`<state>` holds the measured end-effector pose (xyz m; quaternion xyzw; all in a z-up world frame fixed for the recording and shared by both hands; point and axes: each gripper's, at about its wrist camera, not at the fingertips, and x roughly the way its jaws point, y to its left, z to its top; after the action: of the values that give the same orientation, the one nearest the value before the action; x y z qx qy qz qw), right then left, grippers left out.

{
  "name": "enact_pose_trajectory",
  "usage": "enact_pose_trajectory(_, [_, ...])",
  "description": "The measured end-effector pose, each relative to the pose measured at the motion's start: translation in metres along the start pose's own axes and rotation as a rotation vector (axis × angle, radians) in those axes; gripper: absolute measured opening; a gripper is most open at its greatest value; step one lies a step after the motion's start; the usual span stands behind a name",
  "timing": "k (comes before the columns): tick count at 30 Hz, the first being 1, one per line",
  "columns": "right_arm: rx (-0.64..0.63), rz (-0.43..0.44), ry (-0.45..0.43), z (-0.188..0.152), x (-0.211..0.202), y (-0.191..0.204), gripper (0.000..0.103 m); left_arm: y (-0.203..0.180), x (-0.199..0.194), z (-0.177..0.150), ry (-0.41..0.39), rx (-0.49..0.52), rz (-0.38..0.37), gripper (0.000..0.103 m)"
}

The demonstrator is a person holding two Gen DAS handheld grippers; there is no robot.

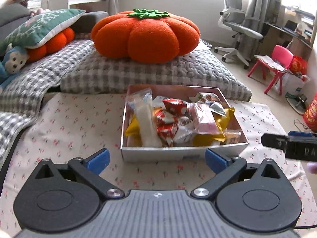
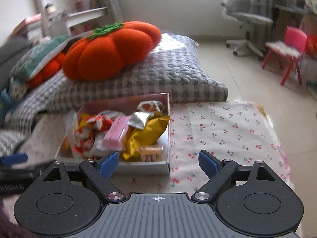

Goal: Organize snacks

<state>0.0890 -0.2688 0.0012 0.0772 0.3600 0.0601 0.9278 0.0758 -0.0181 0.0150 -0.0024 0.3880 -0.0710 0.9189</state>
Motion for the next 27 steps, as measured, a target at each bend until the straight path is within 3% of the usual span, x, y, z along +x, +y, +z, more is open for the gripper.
enact_pose_trajectory(3, [-0.014, 0.001, 0.004, -0.012, -0.015, 0.003, 0.096, -0.002, -0.013, -0.008, 0.004, -0.001, 0.018, 0.103])
enact_pose_trajectory(9, [0.014, -0.080, 0.078, -0.026, -0.034, 0.008, 0.096, -0.009, -0.037, -0.022, 0.048, 0.015, 0.081, 0.103])
enact_pose_trajectory(16, [-0.038, -0.082, 0.088, -0.041, -0.059, 0.026, 0.098, -0.014, -0.054, -0.036, 0.075, 0.013, 0.106, 0.103])
enact_pose_trajectory(20, [-0.075, -0.100, 0.068, -0.052, -0.061, 0.034, 0.098, -0.011, -0.053, -0.038, 0.066, -0.008, 0.150, 0.103])
enact_pose_trajectory(27, [-0.087, -0.106, 0.084, -0.055, -0.049, 0.039, 0.098, -0.011, -0.046, -0.040, 0.085, -0.016, 0.156, 0.103])
